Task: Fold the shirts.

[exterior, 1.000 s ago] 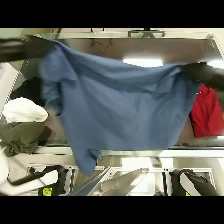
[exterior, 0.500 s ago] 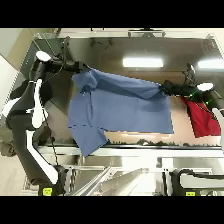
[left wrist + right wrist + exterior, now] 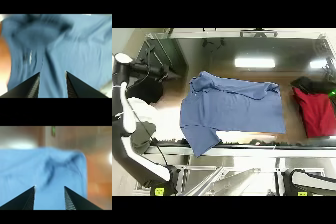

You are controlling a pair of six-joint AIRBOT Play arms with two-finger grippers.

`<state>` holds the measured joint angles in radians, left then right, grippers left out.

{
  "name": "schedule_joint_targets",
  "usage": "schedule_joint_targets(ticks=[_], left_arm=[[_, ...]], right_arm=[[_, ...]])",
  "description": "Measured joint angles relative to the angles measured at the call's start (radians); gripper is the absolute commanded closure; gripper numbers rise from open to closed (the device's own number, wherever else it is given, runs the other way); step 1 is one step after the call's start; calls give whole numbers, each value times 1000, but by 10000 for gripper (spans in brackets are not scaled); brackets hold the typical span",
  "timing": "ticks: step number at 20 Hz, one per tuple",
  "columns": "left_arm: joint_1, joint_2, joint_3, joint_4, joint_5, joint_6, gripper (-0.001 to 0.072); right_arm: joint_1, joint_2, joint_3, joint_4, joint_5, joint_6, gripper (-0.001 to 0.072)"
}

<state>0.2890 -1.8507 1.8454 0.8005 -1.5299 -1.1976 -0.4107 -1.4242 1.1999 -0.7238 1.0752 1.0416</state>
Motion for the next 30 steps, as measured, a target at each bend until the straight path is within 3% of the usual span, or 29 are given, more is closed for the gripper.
schedule_joint_targets(ticks=[7,11,17,18,20,30], left_arm=[[108,315,-690,206,77,-26,371],[131,377,-919,228,202,5,371],[138,293,-1009,24,257,146,374],[138,274,-1014,-7,242,169,448],[138,242,-1020,-26,221,207,701],[139,257,-1024,-87,144,272,685]], right_arm=[[-166,112,-301,-89,41,-45,300],[-182,97,-348,-57,31,-92,300],[-183,83,-363,-24,69,-124,298],[-183,83,-364,-23,77,-128,296],[-183,81,-365,-24,97,-135,201],[-169,-49,-413,-116,189,-83,208]])
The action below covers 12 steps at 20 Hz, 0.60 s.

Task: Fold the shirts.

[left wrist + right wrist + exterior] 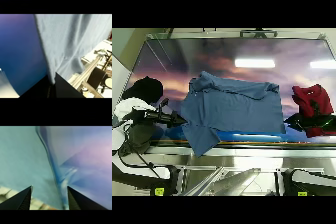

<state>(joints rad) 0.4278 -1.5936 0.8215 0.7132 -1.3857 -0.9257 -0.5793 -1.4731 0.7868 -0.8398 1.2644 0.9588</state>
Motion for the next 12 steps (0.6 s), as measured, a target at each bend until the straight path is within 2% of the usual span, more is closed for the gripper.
schedule_joint_targets(ticks=[3,4,5,6,7,8,10,12], left_arm=[[0,4,0,-7,-9,0,685],[0,6,0,-8,-13,1,685],[0,6,0,-8,-14,1,685],[0,6,0,-10,-19,1,685],[0,6,0,-17,-23,2,685],[0,7,2,-24,-29,2,686],[0,18,21,-53,-52,2,686],[0,59,62,-104,-96,4,686]], right_arm=[[34,-52,-8,7,35,2,212],[51,-66,-11,9,48,2,253],[71,-77,-13,6,51,2,451],[91,-85,-13,-10,46,1,564],[109,-92,-10,-17,47,-5,581],[127,-94,-2,-16,48,-13,692],[148,-87,28,-14,47,-27,695],[157,-42,83,55,71,-37,696]])
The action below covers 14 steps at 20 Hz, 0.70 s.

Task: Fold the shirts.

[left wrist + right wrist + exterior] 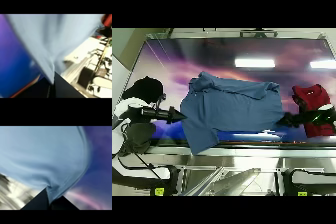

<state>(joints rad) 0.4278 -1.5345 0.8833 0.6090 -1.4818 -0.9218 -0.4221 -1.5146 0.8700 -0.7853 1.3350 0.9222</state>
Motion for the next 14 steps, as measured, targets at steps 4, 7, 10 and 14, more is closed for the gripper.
schedule_joint_targets(ticks=[4,7,10,14], left_arm=[[0,181,168,-240,-117,22,684],[2,335,393,-504,-174,44,683],[27,454,664,-713,-174,105,682],[189,557,954,-816,-44,133,682]], right_arm=[[7,192,185,183,53,-21,696],[8,397,379,303,17,-37,695],[0,602,540,354,-117,-53,695],[-24,807,637,315,-294,-60,696]])
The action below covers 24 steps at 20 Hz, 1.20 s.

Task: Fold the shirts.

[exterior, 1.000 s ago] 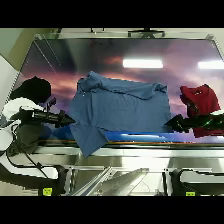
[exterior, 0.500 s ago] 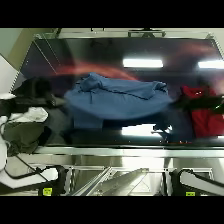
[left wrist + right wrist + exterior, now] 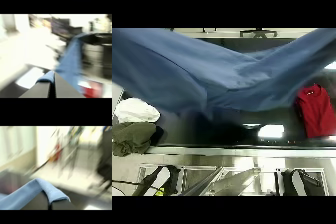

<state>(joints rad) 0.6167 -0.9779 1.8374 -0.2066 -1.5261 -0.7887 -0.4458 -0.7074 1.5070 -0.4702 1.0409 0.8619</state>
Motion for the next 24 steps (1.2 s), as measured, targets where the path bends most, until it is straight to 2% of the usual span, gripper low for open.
schedule_joint_targets(ticks=[3,6,10,15,20,24], left_arm=[[178,22,90,-6,34,-56,682],[197,8,54,48,43,-86,682],[-38,-81,-79,291,58,-91,682],[-328,-291,-284,640,165,-94,683],[-419,-548,-381,834,325,-106,684],[-432,-721,-281,882,361,-138,685]], right_arm=[[-6,50,21,-46,-52,1,696],[1,6,9,-54,2,35,698],[55,-110,-146,-64,55,63,697],[114,-322,-394,-81,-31,29,697],[148,-628,-468,-89,-119,-34,697],[156,-811,-384,-76,-146,-38,697]])
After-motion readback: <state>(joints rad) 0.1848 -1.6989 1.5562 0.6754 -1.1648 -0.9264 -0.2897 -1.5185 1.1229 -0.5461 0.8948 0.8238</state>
